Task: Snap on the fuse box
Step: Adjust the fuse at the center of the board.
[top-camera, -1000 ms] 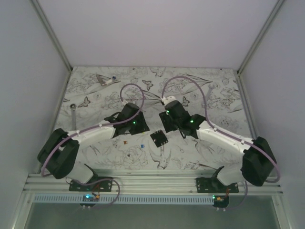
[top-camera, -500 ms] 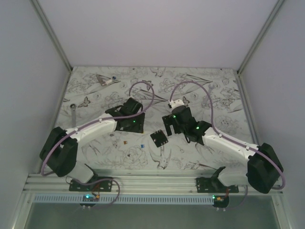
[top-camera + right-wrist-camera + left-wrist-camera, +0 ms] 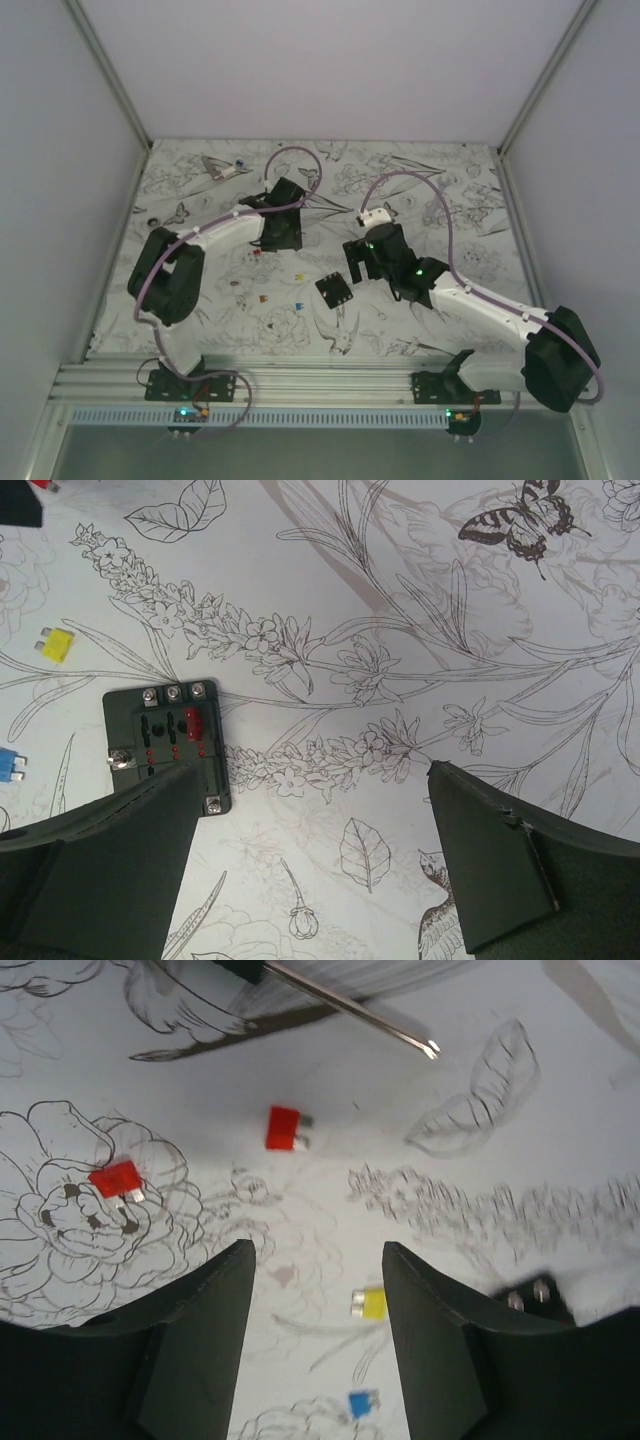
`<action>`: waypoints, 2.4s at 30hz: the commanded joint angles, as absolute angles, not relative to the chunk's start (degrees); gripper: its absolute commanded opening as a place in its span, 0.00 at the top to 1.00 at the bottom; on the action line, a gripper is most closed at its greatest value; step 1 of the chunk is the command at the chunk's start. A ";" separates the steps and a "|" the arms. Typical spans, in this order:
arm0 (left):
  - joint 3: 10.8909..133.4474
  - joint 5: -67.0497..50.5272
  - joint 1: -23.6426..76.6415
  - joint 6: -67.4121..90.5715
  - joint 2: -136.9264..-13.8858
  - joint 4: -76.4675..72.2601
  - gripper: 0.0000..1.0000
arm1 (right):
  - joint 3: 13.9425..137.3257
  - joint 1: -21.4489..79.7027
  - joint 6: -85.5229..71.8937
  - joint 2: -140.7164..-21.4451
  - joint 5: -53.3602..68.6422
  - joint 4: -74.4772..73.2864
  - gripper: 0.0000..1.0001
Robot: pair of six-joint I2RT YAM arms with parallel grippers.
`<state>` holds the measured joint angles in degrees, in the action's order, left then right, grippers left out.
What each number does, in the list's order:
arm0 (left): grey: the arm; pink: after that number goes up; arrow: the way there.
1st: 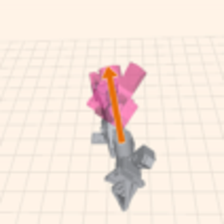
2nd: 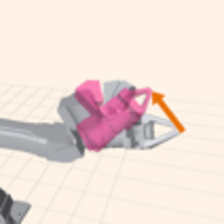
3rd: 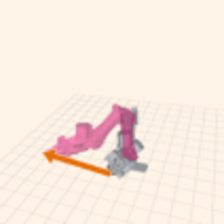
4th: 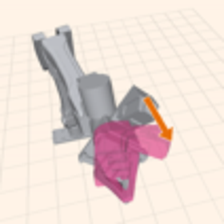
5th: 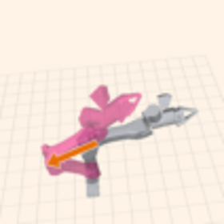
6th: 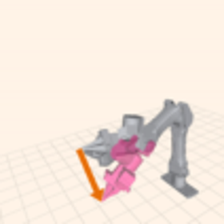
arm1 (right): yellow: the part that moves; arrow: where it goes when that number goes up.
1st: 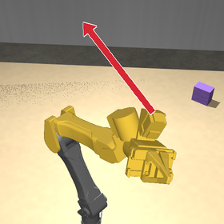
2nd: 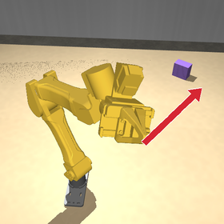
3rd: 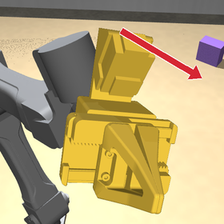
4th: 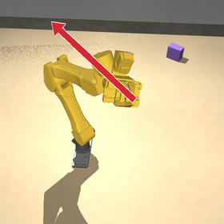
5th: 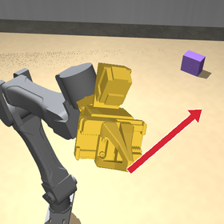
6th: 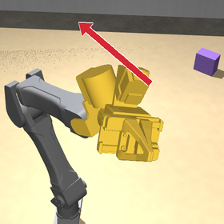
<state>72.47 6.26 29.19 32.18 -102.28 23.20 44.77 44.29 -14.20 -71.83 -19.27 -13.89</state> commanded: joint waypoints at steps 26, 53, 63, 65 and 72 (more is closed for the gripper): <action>80.42 26.53 30.68 65.12 -116.14 28.41 0.59 | 41.92 42.82 -12.63 -72.87 -18.62 -8.97 0.00; 67.15 22.27 25.59 45.98 -104.60 30.70 0.76 | 41.75 42.87 -12.68 -72.03 -17.45 -9.08 0.00; 69.09 18.15 25.46 42.92 -103.69 30.94 0.65 | 41.75 42.81 -12.74 -71.88 -16.90 -9.14 0.00; 68.42 17.74 25.51 43.46 -102.73 30.85 0.62 | 41.67 42.80 -12.73 -71.99 -16.93 -9.13 0.00; 67.56 17.94 23.50 49.61 -102.68 30.27 0.55 | 41.75 42.82 -12.48 -73.05 -16.36 -8.72 0.00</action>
